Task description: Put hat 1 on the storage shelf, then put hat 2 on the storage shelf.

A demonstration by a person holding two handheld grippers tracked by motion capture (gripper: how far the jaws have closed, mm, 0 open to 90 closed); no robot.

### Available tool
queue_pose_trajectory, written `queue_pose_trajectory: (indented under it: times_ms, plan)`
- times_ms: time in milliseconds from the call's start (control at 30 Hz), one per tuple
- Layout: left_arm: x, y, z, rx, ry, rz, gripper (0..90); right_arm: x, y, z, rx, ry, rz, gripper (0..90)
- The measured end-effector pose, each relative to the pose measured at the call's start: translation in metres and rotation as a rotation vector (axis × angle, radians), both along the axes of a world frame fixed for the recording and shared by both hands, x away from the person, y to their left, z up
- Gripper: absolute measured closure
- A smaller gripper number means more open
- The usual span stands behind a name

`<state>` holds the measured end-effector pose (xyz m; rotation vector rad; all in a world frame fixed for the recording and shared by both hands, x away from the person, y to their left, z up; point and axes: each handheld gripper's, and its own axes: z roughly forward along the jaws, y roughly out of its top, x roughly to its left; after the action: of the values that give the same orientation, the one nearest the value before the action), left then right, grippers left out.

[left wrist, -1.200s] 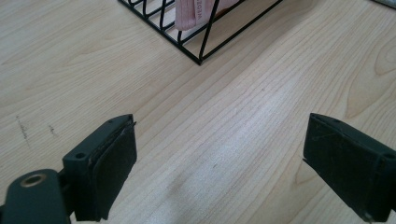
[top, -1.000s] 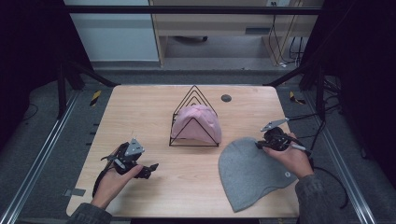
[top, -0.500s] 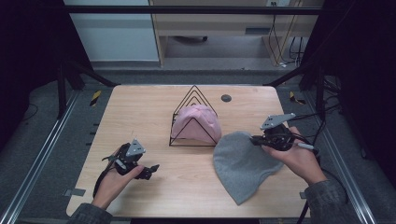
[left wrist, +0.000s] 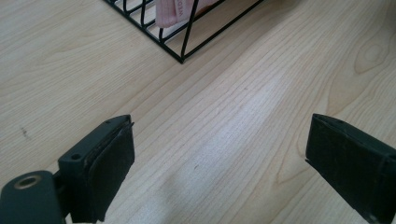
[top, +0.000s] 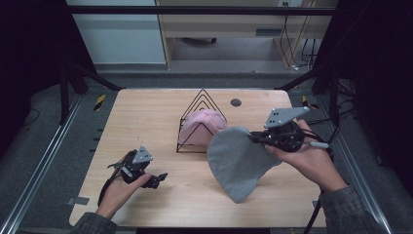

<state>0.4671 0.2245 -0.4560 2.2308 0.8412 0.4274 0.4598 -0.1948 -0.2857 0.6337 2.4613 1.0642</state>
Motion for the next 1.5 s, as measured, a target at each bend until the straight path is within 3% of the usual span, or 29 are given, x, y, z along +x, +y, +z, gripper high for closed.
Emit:
queue_pose_trajectory:
  times_ms: [67, 200, 333, 633, 1000, 1500]
  plan:
    - [-0.001, -0.001, 0.001, -0.014, -0.004, -0.008, 7.5, 0.000, 0.003, 0.006, 0.004, -0.009, 0.007, 86.1]
    - [-0.003, -0.003, 0.004, -0.040, -0.012, -0.033, 7.3, 0.002, 0.019, 0.036, 0.021, -0.036, 0.031, 86.1]
    - [-0.005, -0.005, 0.008, -0.058, -0.022, -0.047, 7.3, 0.003, 0.028, 0.051, 0.027, -0.051, 0.046, 86.1]
    - [-0.013, -0.012, 0.031, -0.116, -0.057, -0.084, 7.2, 0.010, 0.051, 0.090, 0.052, -0.080, 0.066, 86.1]
    - [-0.012, -0.025, 0.052, -0.147, -0.076, -0.133, 7.2, 0.017, 0.072, 0.100, 0.064, -0.082, 0.085, 86.1]
    - [0.003, -0.037, 0.073, -0.197, -0.072, -0.195, 7.7, 0.021, 0.096, 0.105, 0.057, -0.096, 0.119, 87.5]
